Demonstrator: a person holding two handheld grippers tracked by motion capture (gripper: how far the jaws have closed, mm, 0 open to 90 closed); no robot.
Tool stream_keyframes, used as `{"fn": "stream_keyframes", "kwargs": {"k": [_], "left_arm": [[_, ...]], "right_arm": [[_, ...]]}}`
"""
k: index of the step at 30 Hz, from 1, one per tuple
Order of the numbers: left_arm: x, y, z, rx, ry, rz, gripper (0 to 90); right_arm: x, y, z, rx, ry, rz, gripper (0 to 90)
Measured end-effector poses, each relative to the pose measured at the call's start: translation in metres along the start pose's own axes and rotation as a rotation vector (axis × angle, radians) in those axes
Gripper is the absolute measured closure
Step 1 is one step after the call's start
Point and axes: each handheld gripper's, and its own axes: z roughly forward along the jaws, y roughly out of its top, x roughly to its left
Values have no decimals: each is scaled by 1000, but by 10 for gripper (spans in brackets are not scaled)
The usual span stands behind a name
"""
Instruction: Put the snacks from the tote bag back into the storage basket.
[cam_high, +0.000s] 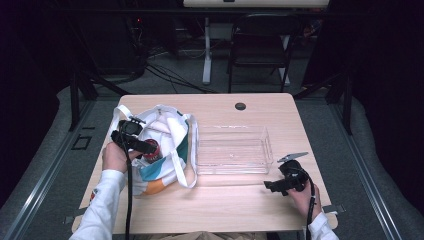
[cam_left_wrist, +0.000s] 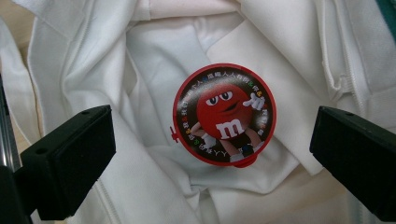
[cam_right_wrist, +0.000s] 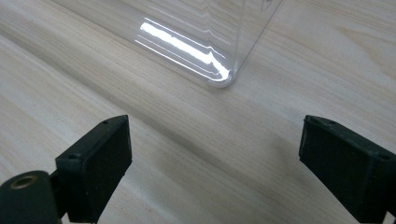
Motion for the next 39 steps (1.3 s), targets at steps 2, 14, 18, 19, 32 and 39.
{"fn": "stream_keyframes", "kwargs": {"k": [2,14,18,19,32,39], "left_arm": [[0,2,3,7,-5,1,3],[-2,8,19,49,-18,20,46],[-3,10,22,64,-24,34,66],[-3,11,23,68,-26,34,70],[-4,12,30,99,-19,38,142],[-6,12,33,105,-8,42,166]], "right_arm": [[-1,0,0,11,-8,-10,90],[-1,0,0,11,-6,-5,90],[-1,0,0,11,-4,-6,90],[-1,0,0,8,-6,-6,90],[-1,-1,0,4,-2,-3,90],[-1,-1,-1,5,-4,-4,90]]}}
